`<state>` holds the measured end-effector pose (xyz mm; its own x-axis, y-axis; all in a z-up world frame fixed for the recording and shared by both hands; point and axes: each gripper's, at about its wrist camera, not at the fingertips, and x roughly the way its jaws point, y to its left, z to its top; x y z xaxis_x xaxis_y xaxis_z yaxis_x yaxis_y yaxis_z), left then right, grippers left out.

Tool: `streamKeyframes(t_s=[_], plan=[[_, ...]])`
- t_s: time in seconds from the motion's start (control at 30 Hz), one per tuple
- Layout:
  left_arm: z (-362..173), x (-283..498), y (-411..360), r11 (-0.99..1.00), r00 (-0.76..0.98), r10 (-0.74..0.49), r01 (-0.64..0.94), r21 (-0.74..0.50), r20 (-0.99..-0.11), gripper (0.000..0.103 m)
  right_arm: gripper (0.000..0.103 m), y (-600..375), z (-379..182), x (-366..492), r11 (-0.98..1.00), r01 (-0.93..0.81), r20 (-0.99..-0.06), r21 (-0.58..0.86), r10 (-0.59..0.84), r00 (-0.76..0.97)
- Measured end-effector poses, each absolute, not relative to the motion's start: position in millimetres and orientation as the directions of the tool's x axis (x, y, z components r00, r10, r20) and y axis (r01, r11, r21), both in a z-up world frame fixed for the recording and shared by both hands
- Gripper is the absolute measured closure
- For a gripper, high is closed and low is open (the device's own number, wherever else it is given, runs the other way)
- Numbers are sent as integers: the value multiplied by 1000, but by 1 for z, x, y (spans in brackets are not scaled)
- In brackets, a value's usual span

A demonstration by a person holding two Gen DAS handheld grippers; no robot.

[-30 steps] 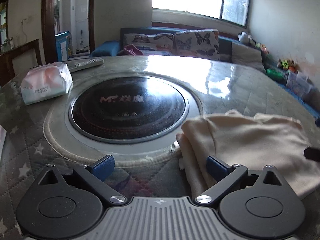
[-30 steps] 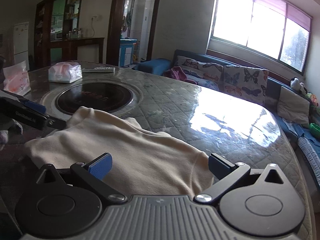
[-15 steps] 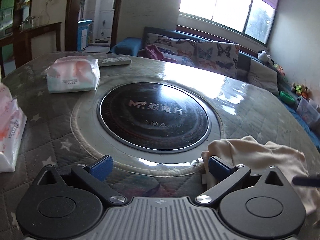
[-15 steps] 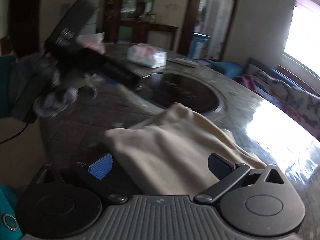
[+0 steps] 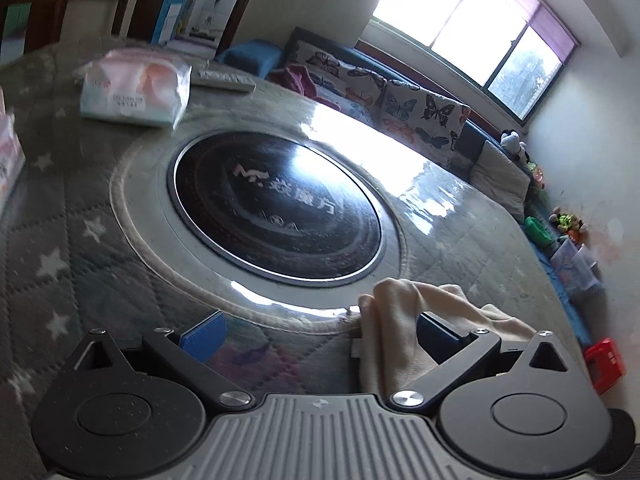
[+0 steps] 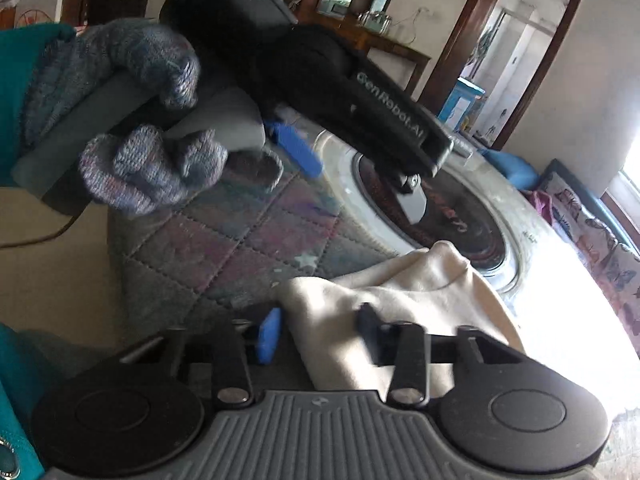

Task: Fold clothes
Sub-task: 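Grasp the bundle edge with the left gripper while the right gripper grasps the other end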

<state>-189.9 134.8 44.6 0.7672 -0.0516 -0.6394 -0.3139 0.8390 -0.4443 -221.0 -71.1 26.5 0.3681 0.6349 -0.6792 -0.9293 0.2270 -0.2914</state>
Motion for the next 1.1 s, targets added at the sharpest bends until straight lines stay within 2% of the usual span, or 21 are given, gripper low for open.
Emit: streamKeyframes(t_s=[0.03, 0.13, 0.4, 0.6, 0.7, 0.8, 0.87, 0.9, 0.93, 0.97, 1.03, 1.1], plan=[[43, -189, 135, 827, 765, -67, -317, -465, -640, 0, 89, -73, 29, -218, 237, -934, -678, -266, 643, 356], [38, -186, 136, 786, 759, -117, -323, -527, -640, 0, 94, -81, 38, -210, 272, -942, -663, -196, 671, 332], [29, -180, 131, 637, 762, -254, -331, -696, -595, 0, 96, -109, 68, -172, 351, -934, -610, 67, 755, 239], [21, -168, 119, 540, 769, -336, -315, -780, -544, 2, 96, -125, 75, -161, 347, -927, -574, 142, 792, 209], [13, -164, 116, 495, 771, -383, -294, -817, -509, 14, 96, -128, 73, -160, 339, -928, -569, 156, 798, 196], [4, -162, 115, 463, 765, -409, -297, -835, -498, 35, 96, -132, 68, -161, 323, -932, -567, 166, 804, 178], [-3, -163, 116, 445, 757, -414, -316, -838, -505, 64, 96, -134, 65, -163, 313, -937, -571, 157, 802, 172], [-6, -163, 117, 436, 754, -417, -325, -839, -508, 71, 96, -135, 64, -165, 312, -938, -571, 153, 802, 173], [-9, -164, 118, 427, 751, -419, -334, -840, -511, 81, 96, -136, 63, -167, 311, -938, -571, 152, 802, 174], [-11, -165, 120, 422, 751, -418, -338, -841, -512, 86, 95, -137, 63, -168, 309, -939, -574, 149, 800, 172], [-13, -167, 122, 417, 752, -419, -339, -843, -509, 87, 87, -143, 62, -170, 326, -933, -571, 151, 799, 187], [-11, -167, 122, 439, 750, -415, -332, -835, -516, 87, 83, -155, 62, -171, 357, -919, -562, 165, 800, 210]])
